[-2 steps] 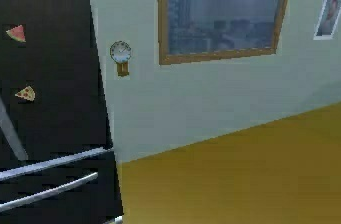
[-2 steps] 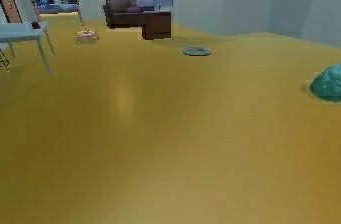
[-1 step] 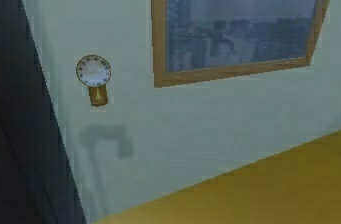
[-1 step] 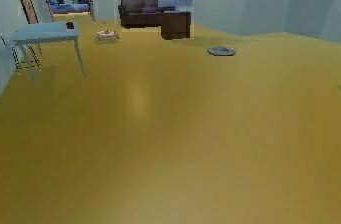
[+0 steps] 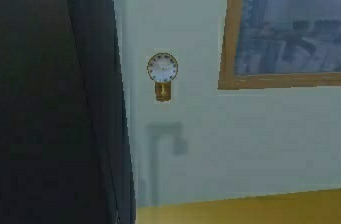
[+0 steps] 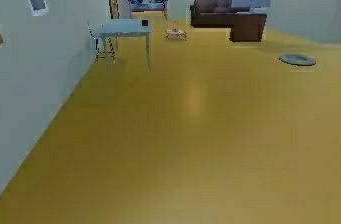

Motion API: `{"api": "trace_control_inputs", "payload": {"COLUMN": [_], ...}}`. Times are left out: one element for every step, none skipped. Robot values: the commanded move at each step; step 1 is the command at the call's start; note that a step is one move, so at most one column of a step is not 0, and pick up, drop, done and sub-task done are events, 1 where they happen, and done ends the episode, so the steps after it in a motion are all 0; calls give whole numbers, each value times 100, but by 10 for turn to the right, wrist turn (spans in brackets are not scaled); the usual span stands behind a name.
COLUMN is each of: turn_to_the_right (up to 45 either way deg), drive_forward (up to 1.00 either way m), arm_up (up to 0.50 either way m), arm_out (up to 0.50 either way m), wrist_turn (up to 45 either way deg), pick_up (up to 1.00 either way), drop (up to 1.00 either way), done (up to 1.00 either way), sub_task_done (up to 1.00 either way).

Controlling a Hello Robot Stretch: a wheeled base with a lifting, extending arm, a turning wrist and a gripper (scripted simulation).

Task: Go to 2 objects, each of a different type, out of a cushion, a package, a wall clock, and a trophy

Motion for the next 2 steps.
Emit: {"api": "trace_control_inputs", "payload": {"turn_to_the_right": [0,450], "drive_forward": [0,0], "arm_up": [0,0], "arm_out": [0,0], "wrist_turn": [0,0], "pick_up": [0,0], "drop": [0,0], "done": [0,0], "sub_task_done": [100,0]}}
